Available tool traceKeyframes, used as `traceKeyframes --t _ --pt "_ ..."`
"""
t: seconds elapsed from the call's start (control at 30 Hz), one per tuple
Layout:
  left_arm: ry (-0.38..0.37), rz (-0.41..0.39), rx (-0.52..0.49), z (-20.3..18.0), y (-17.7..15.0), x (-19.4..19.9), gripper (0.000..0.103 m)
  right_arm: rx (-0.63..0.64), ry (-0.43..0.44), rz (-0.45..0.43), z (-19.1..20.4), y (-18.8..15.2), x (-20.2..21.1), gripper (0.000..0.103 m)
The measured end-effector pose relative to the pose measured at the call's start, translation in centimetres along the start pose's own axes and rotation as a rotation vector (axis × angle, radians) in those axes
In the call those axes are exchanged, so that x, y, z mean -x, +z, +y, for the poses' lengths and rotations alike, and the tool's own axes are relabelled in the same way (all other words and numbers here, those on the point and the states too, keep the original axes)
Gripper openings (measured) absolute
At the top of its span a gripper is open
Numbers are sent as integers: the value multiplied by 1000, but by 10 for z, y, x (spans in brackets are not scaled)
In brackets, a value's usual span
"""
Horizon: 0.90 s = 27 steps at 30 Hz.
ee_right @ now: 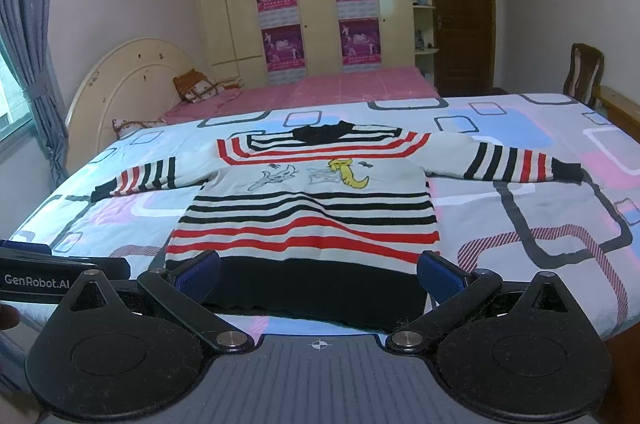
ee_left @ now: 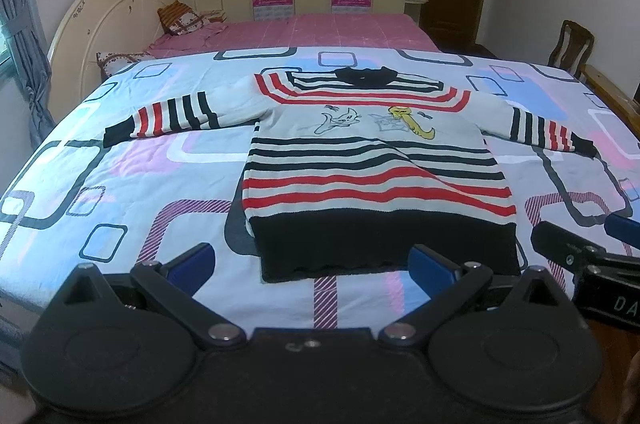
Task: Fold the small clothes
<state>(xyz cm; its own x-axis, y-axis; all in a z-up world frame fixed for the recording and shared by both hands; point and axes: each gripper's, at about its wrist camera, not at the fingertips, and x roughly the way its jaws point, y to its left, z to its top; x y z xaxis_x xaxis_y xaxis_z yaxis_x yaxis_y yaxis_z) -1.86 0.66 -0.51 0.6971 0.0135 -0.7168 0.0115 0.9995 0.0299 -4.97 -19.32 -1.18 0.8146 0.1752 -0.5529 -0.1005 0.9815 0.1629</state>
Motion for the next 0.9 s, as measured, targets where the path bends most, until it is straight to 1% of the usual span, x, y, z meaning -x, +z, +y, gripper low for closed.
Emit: traceKeyframes --t 0.9 --pt "5 12 1 -2 2 -7 103 -8 10 6 -5 0 -6 103"
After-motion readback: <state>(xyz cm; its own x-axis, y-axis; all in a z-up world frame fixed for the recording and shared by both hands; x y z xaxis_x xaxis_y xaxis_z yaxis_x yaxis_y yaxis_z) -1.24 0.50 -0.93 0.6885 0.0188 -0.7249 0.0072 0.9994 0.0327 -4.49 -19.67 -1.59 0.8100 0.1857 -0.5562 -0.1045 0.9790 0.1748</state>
